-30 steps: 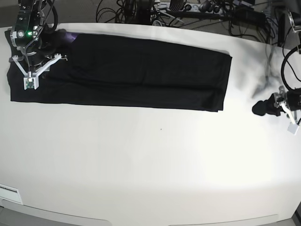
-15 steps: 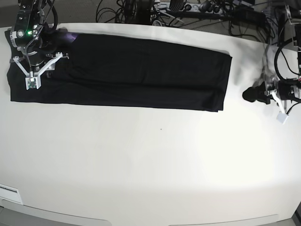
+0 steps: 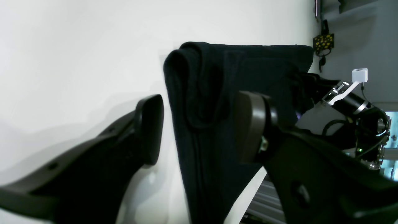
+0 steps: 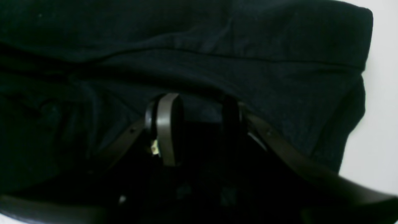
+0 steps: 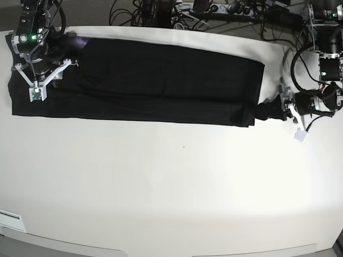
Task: Fold the T-shirt properly
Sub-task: 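Grasp the folded strip's end with the left gripper, hold other end with right, then fold the strip end with the left gripper toward the right gripper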
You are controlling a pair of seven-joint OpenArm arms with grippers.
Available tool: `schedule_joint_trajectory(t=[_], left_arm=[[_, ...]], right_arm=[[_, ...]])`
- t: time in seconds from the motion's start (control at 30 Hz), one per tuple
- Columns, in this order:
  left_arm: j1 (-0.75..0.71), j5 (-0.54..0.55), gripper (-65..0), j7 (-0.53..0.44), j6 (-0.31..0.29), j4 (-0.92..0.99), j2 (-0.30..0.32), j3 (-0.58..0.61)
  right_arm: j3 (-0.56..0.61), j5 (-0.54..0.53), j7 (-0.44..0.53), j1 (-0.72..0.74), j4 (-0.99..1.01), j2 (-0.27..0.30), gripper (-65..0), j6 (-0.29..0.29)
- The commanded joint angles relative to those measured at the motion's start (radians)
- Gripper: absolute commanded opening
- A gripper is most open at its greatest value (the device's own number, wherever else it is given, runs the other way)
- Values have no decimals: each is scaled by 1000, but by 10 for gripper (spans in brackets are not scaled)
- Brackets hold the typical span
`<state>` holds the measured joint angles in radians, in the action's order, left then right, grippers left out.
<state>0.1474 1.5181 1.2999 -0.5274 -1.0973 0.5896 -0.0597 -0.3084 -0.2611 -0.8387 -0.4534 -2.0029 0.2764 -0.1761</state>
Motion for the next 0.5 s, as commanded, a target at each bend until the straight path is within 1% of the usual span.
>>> schedule_joint_trajectory(t=[0.0, 0.2, 0.47], left_arm=[[-8, -35, -273, 40, 17, 2, -9, 25], [-7, -35, -273, 42, 17, -10, -22, 98], [-9, -35, -273, 43, 16, -127, -25, 101]], right_arm=[[-6, 1, 16, 2, -20, 12, -390, 0], [-6, 1, 15, 2, -20, 12, -390, 0], [-6, 1, 15, 2, -20, 12, -390, 1]])
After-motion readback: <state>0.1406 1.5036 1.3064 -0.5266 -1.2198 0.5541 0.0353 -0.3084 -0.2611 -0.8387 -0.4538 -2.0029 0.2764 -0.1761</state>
